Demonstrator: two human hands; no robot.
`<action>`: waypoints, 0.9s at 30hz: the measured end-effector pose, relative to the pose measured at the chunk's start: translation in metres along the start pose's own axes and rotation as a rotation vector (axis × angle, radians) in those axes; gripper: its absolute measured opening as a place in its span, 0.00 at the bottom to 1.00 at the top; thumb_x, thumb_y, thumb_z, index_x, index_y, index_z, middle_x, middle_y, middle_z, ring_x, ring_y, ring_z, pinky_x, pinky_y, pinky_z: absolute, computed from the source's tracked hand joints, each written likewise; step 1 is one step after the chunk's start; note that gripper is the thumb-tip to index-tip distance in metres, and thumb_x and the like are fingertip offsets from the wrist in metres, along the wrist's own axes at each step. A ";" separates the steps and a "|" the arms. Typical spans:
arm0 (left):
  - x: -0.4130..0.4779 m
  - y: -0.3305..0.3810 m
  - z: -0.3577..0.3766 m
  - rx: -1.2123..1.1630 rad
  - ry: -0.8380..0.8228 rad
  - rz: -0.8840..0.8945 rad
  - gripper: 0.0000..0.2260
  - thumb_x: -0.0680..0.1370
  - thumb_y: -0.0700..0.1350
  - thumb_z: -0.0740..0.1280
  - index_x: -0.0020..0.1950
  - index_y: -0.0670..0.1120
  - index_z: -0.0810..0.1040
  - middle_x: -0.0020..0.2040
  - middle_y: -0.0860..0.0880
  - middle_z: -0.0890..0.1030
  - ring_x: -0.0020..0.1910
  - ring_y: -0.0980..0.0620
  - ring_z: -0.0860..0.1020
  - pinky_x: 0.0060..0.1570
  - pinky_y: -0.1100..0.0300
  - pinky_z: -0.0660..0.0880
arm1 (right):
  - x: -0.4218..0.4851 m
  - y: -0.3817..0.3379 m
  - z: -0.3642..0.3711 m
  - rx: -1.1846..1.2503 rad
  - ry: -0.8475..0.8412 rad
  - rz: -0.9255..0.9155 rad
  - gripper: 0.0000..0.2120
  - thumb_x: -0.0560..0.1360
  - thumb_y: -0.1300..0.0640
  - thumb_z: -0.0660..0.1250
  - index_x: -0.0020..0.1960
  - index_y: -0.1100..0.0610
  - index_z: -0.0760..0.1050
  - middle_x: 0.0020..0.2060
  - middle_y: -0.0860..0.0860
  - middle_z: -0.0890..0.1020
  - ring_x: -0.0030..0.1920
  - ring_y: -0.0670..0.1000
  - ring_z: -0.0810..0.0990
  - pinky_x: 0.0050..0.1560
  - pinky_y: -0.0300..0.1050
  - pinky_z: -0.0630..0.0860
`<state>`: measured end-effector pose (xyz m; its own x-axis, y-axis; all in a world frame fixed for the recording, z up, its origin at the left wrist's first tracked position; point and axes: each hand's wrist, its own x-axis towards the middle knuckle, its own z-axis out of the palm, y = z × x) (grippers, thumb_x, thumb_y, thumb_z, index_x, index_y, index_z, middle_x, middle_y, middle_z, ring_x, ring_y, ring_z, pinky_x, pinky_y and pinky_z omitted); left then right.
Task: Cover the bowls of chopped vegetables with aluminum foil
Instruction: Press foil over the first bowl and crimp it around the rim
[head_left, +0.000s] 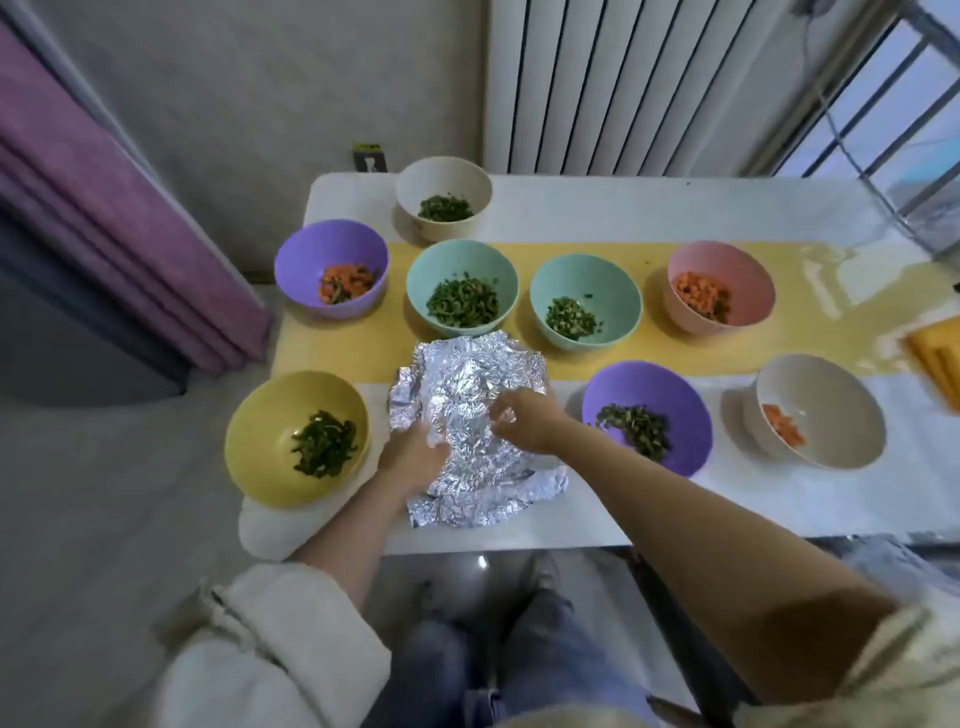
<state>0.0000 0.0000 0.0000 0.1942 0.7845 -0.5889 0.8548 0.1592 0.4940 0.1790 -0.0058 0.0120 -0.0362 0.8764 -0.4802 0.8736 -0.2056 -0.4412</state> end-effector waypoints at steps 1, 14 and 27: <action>0.000 0.000 0.004 0.006 -0.010 -0.041 0.26 0.83 0.49 0.61 0.77 0.39 0.61 0.74 0.38 0.64 0.66 0.41 0.72 0.60 0.53 0.71 | -0.002 0.004 0.005 -0.005 -0.056 0.020 0.16 0.79 0.57 0.64 0.65 0.60 0.74 0.64 0.57 0.76 0.64 0.57 0.74 0.62 0.47 0.70; 0.024 -0.002 0.023 -0.145 0.128 -0.165 0.32 0.76 0.51 0.72 0.73 0.37 0.64 0.68 0.37 0.70 0.65 0.39 0.73 0.61 0.48 0.74 | -0.009 0.018 0.021 0.035 -0.139 0.018 0.23 0.80 0.56 0.62 0.73 0.61 0.66 0.72 0.57 0.68 0.70 0.54 0.68 0.69 0.48 0.64; 0.017 0.007 0.005 -0.344 0.368 0.162 0.14 0.82 0.39 0.63 0.67 0.39 0.72 0.62 0.43 0.78 0.58 0.44 0.77 0.55 0.53 0.73 | -0.020 0.026 0.012 0.384 0.265 0.089 0.10 0.81 0.52 0.62 0.55 0.58 0.70 0.48 0.53 0.77 0.46 0.51 0.75 0.44 0.47 0.73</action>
<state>0.0113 0.0116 -0.0094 0.0761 0.9641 -0.2545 0.6087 0.1572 0.7777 0.1967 -0.0336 0.0012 0.1990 0.9187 -0.3412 0.6235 -0.3873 -0.6792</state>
